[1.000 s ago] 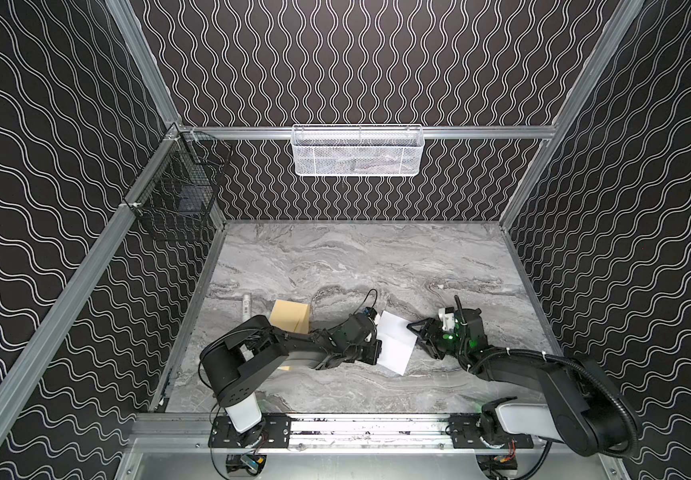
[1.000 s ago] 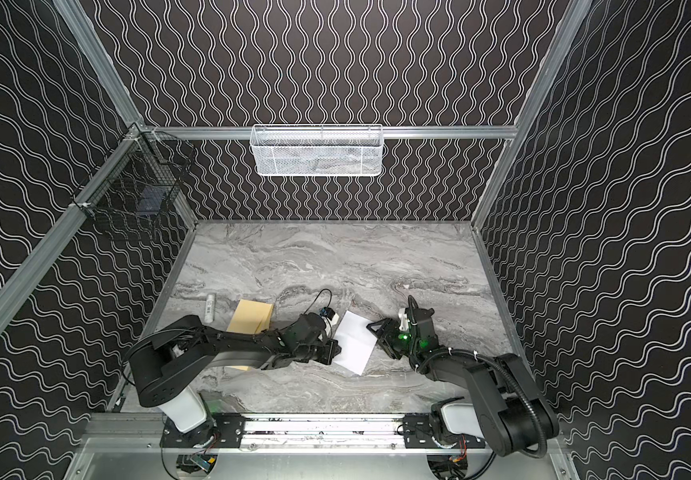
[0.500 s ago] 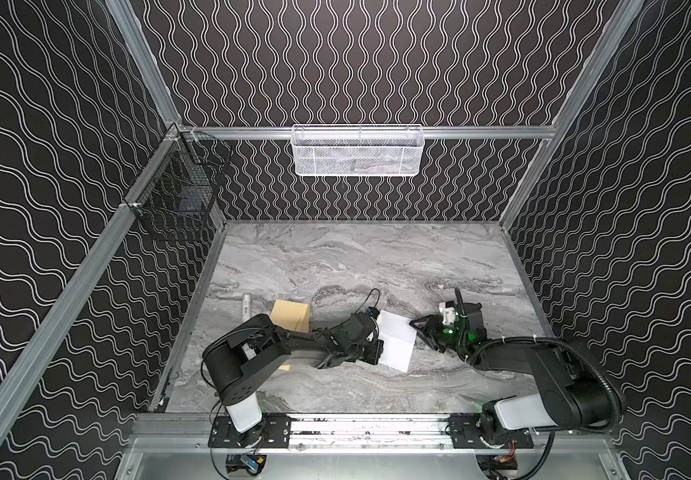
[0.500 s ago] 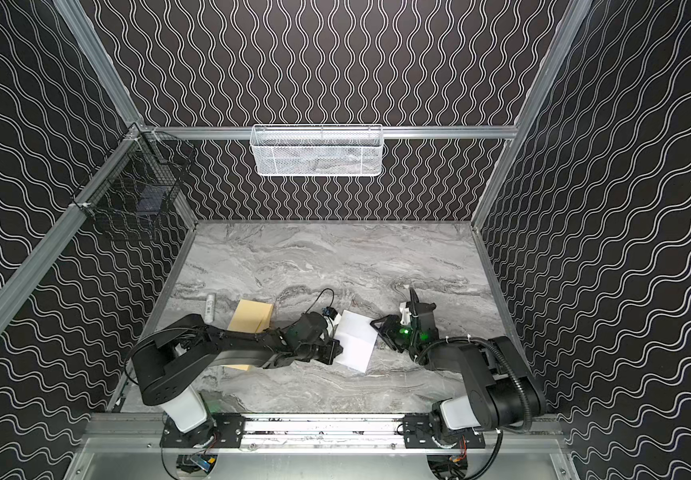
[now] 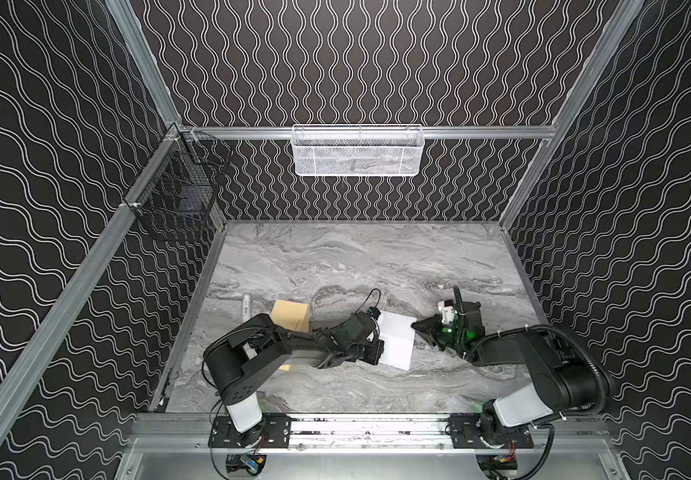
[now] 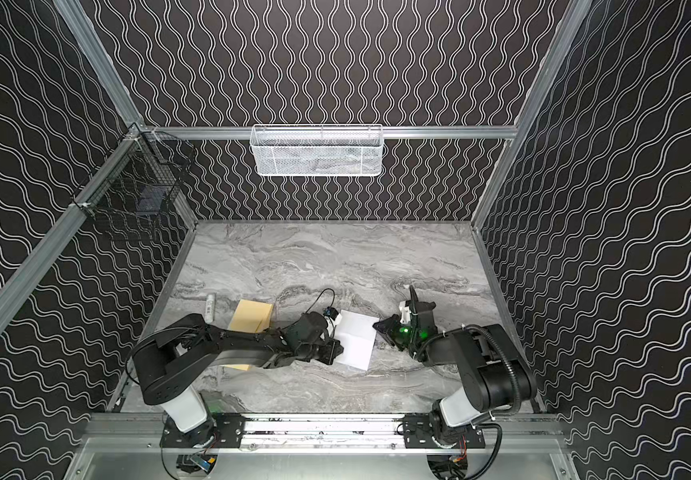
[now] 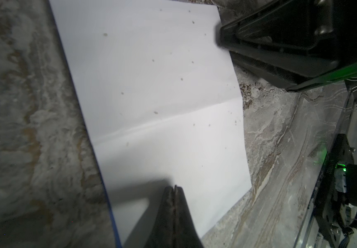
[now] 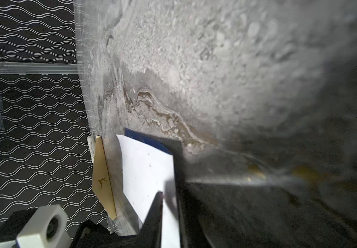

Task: Place the letter into the envelope and seal it

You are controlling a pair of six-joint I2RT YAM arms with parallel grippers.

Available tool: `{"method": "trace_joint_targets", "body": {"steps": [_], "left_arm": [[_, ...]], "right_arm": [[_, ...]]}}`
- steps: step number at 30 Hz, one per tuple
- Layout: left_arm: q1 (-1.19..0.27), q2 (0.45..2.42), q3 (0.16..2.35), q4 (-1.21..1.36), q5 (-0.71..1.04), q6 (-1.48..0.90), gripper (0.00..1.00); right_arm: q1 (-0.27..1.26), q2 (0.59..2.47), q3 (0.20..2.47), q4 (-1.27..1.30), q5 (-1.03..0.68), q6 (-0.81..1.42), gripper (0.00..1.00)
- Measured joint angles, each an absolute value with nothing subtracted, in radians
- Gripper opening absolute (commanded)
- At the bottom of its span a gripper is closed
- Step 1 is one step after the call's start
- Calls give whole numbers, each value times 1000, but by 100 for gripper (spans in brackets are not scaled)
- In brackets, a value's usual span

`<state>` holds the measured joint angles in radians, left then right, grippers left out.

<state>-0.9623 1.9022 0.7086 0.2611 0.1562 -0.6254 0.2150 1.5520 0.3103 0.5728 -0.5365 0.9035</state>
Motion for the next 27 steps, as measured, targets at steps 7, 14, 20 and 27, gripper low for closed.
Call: {"method": "trace_joint_targets", "body": {"steps": [7,14,20,27], "left_arm": [[-942,1886,714,232,171,-603,0],[-856,1843,730,165,239,-606,51],[-825,1829,762,133,249,-717,55],[-827,1820,835,163,273,-812,41]], "right_arm": [[215,1501,266,570,-529,904,0],[225,1317,153,551,-439,960,0],[335,1132,48,538,-266,1116,0],[426,1017,28,493,-65,1224,0]]}}
